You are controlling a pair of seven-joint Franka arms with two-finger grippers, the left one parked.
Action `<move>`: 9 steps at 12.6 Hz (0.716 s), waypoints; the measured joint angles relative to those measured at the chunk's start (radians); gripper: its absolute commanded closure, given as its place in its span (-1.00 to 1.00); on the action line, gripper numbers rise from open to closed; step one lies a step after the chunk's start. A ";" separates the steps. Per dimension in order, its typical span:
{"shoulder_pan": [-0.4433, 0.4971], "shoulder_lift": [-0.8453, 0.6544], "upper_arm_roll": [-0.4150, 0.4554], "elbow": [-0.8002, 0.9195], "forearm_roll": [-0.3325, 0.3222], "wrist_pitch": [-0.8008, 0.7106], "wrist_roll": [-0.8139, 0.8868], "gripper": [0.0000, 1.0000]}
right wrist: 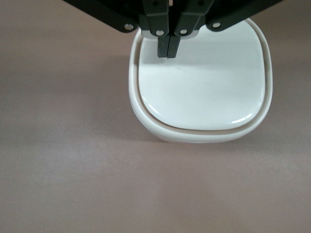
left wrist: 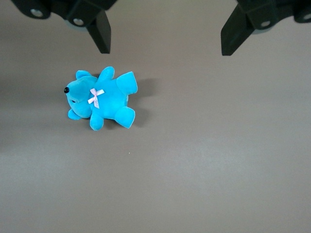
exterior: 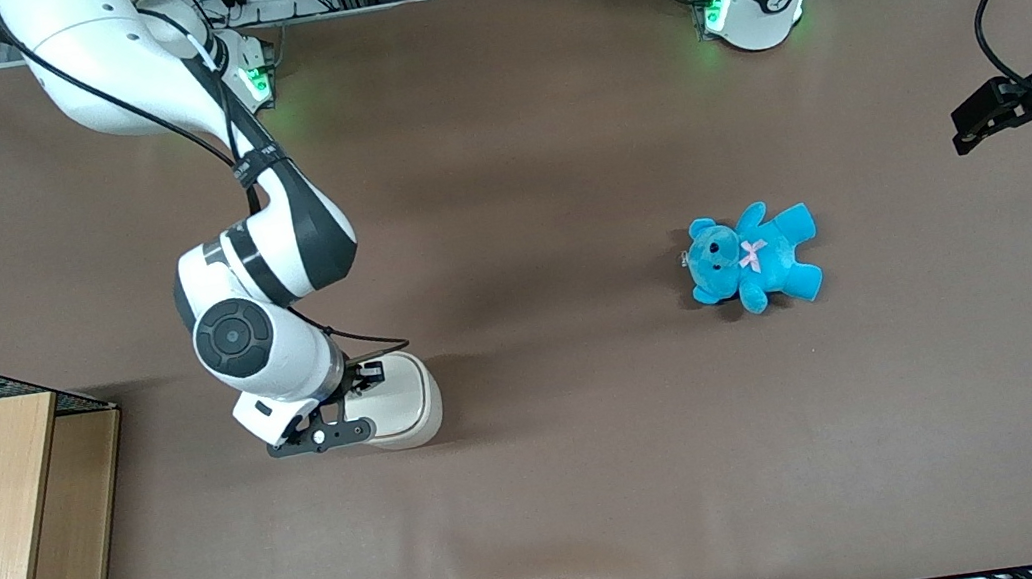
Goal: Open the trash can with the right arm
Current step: 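Lower the right gripper onto the lid and flip it open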
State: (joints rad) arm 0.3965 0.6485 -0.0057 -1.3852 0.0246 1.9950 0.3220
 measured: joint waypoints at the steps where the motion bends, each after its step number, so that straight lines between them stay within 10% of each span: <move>1: 0.001 0.008 0.000 0.000 0.000 0.012 0.001 1.00; 9: 0.002 0.018 -0.002 0.003 0.000 0.020 0.002 1.00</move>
State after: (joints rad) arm 0.3982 0.6669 -0.0072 -1.3820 0.0247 2.0153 0.3242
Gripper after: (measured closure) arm 0.991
